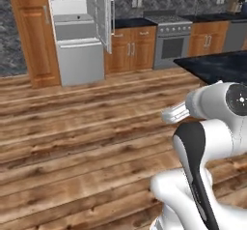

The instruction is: Take the cheese, fish, and sweet potato from the fridge and place them on the plate on the dining counter to create an appetizer plate.

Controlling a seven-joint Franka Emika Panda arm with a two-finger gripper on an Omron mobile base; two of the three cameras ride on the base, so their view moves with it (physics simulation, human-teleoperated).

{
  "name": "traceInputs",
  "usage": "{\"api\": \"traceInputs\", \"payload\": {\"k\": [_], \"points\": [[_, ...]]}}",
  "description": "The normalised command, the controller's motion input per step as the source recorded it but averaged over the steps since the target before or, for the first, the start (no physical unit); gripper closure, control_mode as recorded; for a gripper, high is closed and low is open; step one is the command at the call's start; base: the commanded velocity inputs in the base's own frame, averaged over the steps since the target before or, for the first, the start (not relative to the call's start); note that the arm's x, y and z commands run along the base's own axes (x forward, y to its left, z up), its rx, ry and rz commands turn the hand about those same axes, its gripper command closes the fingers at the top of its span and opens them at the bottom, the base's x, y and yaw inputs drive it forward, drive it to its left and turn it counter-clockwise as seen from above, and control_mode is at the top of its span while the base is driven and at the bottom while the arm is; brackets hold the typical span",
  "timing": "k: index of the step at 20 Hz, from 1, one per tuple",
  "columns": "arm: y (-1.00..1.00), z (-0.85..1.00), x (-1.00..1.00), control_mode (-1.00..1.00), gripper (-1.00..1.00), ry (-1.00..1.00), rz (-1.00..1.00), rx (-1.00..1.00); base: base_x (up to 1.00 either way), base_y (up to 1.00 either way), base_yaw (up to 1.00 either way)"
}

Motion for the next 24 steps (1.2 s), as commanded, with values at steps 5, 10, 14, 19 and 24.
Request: {"api": "traceInputs", "payload": {"k": [5, 10, 14, 19, 24], "points": [[0.00, 0.00, 0.00, 1.00, -1.00, 0.00, 0.00, 0.00, 1.00, 0.35, 0.00], [0.00, 0.00, 0.00, 1.00, -1.00, 0.00, 0.00, 0.00, 1.00, 0.09, 0.00], [0.00, 0.00, 0.00, 1.00, -1.00, 0.00, 0.00, 0.00, 1.00, 0.03, 0.00], [0.00, 0.00, 0.00, 1.00, -1.00, 0.00, 0.00, 0.00, 1.00, 0.05, 0.00], [0.00, 0.00, 0.00, 1.00, -1.00, 0.00, 0.00, 0.00, 1.00, 0.02, 0.00]]}}
